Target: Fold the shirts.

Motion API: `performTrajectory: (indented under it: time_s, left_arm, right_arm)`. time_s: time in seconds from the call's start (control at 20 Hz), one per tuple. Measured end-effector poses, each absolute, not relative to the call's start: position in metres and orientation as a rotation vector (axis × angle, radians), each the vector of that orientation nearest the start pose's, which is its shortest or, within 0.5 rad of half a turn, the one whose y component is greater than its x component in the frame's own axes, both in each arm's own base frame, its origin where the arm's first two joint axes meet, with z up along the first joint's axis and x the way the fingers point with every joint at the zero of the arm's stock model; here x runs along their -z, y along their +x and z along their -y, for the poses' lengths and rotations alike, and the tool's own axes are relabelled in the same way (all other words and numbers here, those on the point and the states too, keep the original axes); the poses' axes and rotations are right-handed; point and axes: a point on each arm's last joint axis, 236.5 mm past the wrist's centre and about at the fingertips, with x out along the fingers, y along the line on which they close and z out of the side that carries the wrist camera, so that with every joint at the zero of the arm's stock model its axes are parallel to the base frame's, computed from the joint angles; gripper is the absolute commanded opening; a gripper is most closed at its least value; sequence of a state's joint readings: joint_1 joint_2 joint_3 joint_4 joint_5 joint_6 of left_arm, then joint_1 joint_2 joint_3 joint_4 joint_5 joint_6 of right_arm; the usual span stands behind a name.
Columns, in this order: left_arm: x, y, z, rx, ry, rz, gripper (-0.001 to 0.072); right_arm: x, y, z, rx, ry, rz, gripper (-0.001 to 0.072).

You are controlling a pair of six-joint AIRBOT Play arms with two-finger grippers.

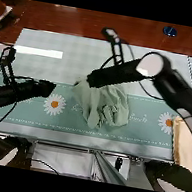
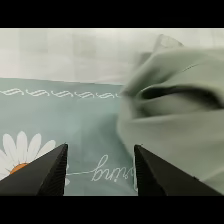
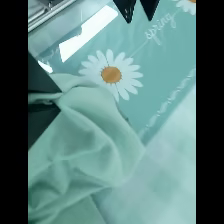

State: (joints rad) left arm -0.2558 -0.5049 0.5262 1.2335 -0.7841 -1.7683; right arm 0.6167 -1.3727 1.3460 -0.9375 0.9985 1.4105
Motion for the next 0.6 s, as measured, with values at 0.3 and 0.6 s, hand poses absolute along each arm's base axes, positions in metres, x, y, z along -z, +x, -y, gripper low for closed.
performTrajectory:
  time_s: [0.3, 0.6]
  left_arm:
    - [-0.061, 0.262, 0.135, 0.318, -0.448, -0.863, 0.0509]
    - [-0.042, 0.239, 0.14, 0.334, -0.43, -0.995, 0.0509]
  right_arm:
    - [-0.059, 0.338, -0.334, -0.868, 0.271, -1.201, 0.0412]
    - [-0.085, 0.388, -0.116, -0.442, 0.331, -1.131, 0.0411]
